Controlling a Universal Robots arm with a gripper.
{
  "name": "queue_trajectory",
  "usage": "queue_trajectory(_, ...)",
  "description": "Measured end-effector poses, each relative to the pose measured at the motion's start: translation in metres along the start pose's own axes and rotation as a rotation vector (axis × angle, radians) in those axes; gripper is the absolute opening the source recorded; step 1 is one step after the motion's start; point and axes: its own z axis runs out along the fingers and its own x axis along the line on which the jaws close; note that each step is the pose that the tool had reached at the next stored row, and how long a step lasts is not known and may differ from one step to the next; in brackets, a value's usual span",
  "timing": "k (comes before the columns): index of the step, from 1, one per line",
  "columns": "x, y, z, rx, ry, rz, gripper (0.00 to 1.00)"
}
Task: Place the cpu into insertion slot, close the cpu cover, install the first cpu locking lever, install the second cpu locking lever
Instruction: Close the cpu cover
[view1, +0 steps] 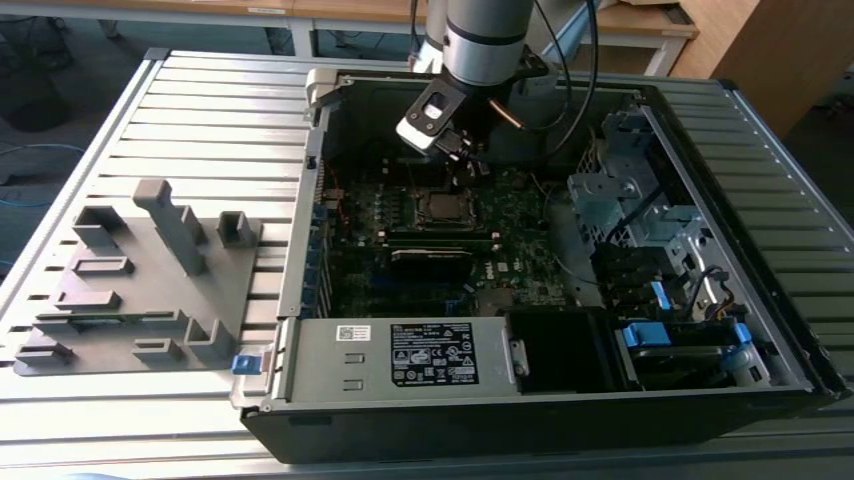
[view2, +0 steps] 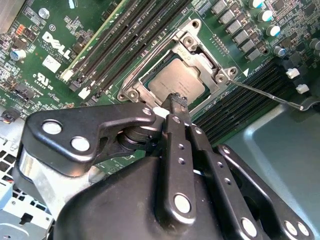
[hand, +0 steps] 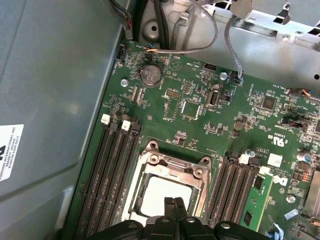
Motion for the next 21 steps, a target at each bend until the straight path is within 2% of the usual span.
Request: queue_trajectory(21, 0.0, 0.0, 0.0, 0.0001, 0.0001, -0.019, 0.11)
